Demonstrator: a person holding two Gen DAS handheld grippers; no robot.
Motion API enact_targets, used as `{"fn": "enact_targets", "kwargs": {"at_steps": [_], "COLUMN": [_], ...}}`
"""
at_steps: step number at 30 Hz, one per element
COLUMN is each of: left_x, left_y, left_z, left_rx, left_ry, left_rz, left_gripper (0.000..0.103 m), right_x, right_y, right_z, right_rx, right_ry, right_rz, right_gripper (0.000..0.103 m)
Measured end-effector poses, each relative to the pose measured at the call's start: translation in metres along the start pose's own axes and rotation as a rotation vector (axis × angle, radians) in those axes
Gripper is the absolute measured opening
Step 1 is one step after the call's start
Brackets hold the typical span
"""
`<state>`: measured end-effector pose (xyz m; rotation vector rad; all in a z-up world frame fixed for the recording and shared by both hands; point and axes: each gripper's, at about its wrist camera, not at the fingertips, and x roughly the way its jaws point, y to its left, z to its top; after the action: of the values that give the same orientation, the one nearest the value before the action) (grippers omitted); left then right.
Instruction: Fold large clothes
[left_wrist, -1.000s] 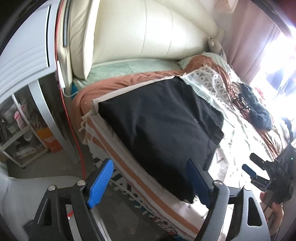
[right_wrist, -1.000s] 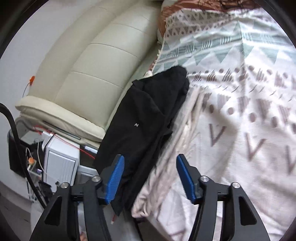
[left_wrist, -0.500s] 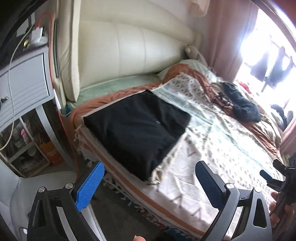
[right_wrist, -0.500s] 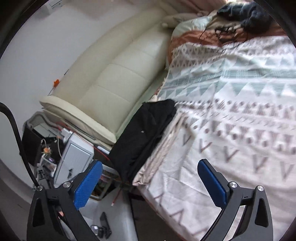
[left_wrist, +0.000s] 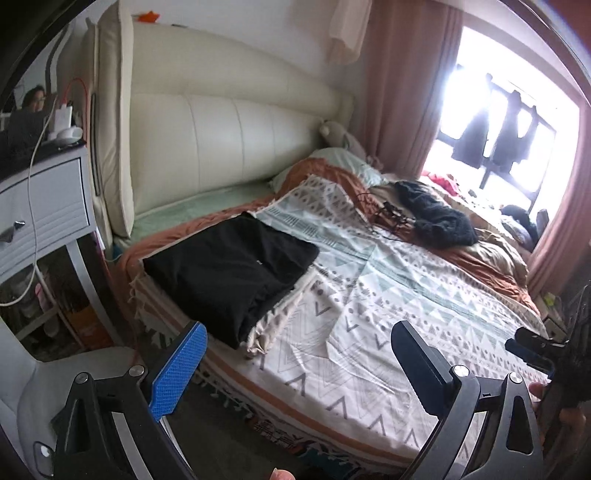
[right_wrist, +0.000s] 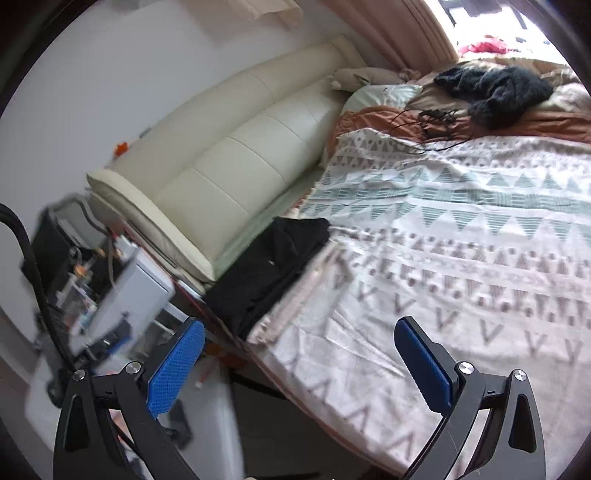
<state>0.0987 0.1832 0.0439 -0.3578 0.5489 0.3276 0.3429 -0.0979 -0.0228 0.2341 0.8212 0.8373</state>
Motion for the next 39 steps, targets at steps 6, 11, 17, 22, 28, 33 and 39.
{"fn": "enact_targets", "kwargs": {"at_steps": [6, 11, 17, 22, 28, 33, 39], "left_x": [-0.029, -0.052, -0.074, -0.093, -0.112, -0.122, -0.117], "left_y": [-0.013, -0.026, -0.025, -0.024, -0.023, -0.021, -0.029], "left_z": [-0.021, -0.038, -0.062, -0.085, -0.107, -0.12, -0.127], "left_rx": [0.04, 0.088, 0.113, 0.147, 0.171, 0.155, 0.158], "left_ry": [-0.04, -0.05, -0.047, -0.068, -0.079, -0.091, -0.066], "left_rz": [-0.025, -0.061, -0.101, -0.103, -0.134, -0.181, -0.203], "left_gripper": [0.1, 0.1, 0.1, 0.1, 0.1, 0.1, 0.101], "right_x": [-0.03, -0.059, -0.091, -0.116, -0.14, -0.155, -0.162], "right_y": [0.017, 0.026, 0.044, 0.058, 0.065, 0.067, 0.058], "right_z": [-0.035, -0.062, -0.094, -0.115, -0.135, -0.152, -0.165], "right_rx": [-0.052, -0.067, -0.122, -0.146, -0.162, -0.183, -0.175], "right_ry": [-0.011, -0.055, -0.077, -0.105, -0.133, -0.161, -0.16], "right_rz": [-0.049, -0.122, -0.175, -0.195, -0.197, -0.204, -0.219], "right_gripper": [0.103, 0.103, 0.103, 0.103, 0.103, 0.103, 0.103]}}
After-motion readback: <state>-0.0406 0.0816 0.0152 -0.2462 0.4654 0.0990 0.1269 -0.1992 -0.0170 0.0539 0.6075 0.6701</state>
